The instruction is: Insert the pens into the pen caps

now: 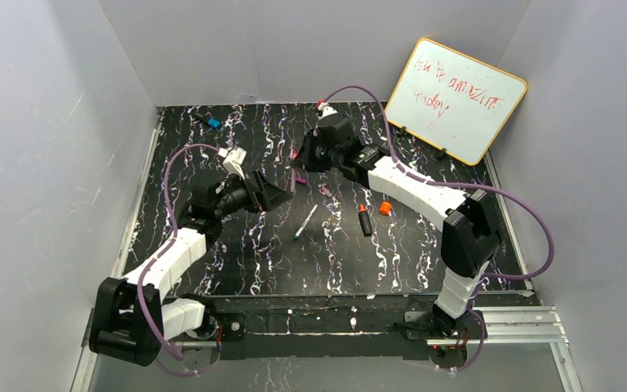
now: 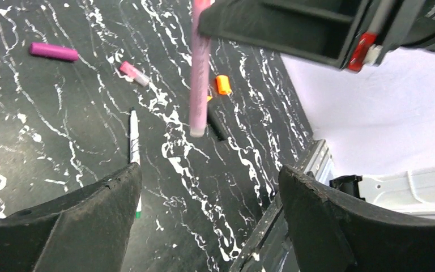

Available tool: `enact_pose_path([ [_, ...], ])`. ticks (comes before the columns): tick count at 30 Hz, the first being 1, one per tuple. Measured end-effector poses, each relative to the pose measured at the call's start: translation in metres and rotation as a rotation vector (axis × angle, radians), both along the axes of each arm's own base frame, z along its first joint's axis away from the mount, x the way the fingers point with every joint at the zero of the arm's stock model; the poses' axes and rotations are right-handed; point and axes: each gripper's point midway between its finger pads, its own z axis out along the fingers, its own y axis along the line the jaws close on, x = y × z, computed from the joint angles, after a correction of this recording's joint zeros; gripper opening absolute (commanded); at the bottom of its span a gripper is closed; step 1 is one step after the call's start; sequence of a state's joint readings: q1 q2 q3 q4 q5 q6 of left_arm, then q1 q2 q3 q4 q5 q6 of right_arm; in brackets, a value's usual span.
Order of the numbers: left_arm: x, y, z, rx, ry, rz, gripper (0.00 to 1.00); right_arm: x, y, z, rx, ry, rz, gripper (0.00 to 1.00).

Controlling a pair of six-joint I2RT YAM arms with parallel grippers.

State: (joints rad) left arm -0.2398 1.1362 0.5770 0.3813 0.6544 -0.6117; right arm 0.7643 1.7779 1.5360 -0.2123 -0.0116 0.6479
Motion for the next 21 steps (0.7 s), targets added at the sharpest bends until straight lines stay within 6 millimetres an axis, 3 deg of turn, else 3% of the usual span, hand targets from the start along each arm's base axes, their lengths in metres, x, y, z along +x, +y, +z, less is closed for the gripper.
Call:
enact_pose_path([
  [6,-0.002,-0.011,0.003,-0.037,0.001,-0.035,0.85,-0.009,0.003,-0.01,0.004,0.032,0.025,0.01],
  [17,-0.013,-0.022,-0.026,0.065,0.037,-0.067,0.82,-0.026,0.021,-0.004,0.043,0.051,0.072,0.01],
  [21,-0.012,-0.02,-0.03,0.088,0.039,-0.053,0.76,-0.033,0.027,-0.003,0.056,0.058,0.087,0.01],
])
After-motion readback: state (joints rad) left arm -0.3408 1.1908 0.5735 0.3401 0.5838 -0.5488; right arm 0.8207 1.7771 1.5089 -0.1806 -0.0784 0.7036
